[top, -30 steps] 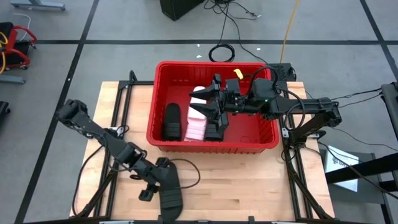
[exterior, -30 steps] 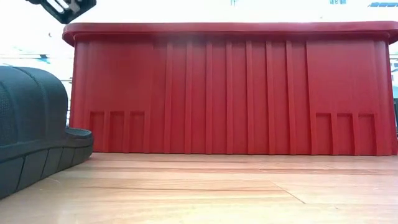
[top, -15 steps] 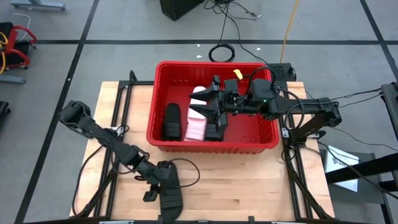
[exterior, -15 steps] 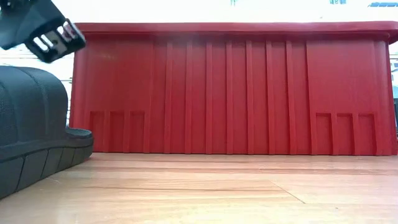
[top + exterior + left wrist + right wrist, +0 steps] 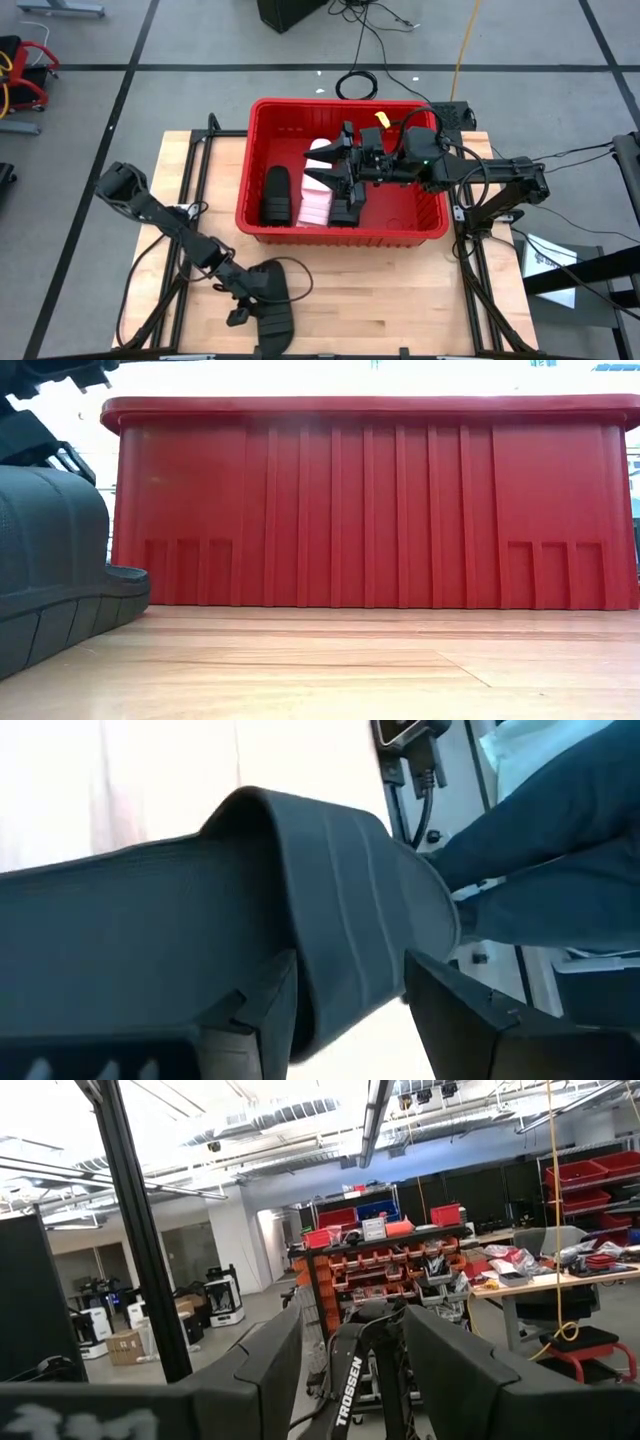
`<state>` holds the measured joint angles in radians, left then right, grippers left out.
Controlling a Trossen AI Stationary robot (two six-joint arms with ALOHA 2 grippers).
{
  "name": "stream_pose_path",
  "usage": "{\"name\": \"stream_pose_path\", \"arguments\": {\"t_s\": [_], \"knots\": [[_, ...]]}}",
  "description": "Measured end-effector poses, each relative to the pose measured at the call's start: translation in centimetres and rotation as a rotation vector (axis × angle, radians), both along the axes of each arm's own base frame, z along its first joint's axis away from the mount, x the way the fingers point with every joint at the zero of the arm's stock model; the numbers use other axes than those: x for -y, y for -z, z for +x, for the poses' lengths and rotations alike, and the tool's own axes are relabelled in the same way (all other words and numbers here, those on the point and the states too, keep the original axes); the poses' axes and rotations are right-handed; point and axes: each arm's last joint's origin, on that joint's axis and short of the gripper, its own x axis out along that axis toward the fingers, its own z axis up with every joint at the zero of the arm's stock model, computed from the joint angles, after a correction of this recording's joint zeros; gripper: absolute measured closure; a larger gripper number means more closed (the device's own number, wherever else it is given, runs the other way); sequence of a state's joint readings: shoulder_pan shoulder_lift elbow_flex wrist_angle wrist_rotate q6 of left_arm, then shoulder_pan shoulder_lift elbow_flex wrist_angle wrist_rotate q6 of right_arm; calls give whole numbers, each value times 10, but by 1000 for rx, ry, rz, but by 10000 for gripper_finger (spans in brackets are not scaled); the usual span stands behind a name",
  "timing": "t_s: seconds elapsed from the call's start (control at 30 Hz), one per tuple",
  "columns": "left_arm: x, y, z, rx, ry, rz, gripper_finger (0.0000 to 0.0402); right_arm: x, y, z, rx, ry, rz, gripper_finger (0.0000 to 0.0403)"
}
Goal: Pick and place slides into bin
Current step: Put the black slipper into the red bin
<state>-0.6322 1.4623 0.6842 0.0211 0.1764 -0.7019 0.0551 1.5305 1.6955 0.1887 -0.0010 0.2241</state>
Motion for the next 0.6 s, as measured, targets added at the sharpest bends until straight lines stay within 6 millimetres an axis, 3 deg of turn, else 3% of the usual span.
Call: {"name": "stream_pose_path", "arguments": {"t_s": [0.47,0.6], "knots": [[18,36,14,-51,64,-79,228,-2,1,0,-8,-7,2,236],[19,34,15,-5,94,-73,270,-2,1,0,-9,-6,2,236]]}}
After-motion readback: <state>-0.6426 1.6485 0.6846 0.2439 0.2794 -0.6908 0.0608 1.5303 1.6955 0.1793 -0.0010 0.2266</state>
